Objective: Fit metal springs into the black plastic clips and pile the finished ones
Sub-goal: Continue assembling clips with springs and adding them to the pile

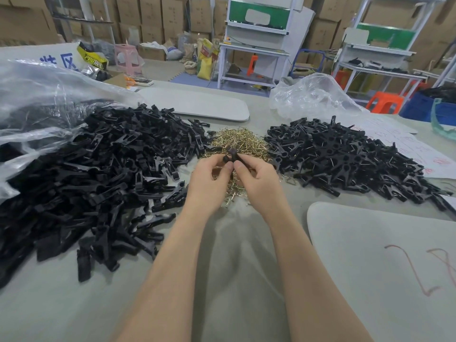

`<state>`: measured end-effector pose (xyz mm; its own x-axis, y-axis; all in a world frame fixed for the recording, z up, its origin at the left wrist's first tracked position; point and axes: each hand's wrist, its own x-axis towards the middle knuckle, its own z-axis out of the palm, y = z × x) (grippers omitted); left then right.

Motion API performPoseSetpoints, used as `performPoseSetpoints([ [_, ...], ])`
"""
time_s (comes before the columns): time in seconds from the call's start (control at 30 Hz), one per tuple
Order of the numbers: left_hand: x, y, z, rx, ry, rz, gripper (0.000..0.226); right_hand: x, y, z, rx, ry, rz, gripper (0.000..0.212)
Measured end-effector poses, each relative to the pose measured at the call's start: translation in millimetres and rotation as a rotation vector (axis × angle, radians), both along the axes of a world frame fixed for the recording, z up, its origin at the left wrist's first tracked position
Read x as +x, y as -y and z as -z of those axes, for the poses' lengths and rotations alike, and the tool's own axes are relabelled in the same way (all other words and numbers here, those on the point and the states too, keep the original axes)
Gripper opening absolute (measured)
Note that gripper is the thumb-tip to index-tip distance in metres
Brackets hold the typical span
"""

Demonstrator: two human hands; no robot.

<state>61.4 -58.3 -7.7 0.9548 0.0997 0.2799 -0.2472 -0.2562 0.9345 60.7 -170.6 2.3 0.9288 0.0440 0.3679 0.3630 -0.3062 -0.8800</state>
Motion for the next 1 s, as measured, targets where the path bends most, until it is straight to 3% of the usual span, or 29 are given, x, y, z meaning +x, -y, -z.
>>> performPoseSetpoints([
  [0.1,-0.4,0.9,-0.5,-0.019,-0.015,-0.002,0.013,2.3,3.0,1.6,-0.052,-0.005,0.055,0.02],
  [0.2,0.3,1.8,-0.1,-0.046,-0.04,-0.03,0.029,1.2,4.7,0.8,0.037,-0.028,0.065,0.016],
  [0.33,1.2,1.2,-2.0,-0.07,-0.04,-0.033,0.032,2.3,4.2,1.8,0.104,-0.05,0.068,0.008],
  [0.67,-1.2,0.2,-3.8,-0.014,-0.03,0.03,0.034,1.2,1.9,1.6,0.034,-0.057,0.112,0.015],
  [0.83,-4.1,-2.3,-5.2,-0.221,-0.064,0.06,0.02,1.9,4.6,0.4,-0.003,-0.057,0.122,0.021],
  [1.0,-4.2,-3.6,-5.8,-0.57,-0.136,0.179,0.012,-0.7,6.7,-3.7,0.259,-0.171,-0.01,0.02],
])
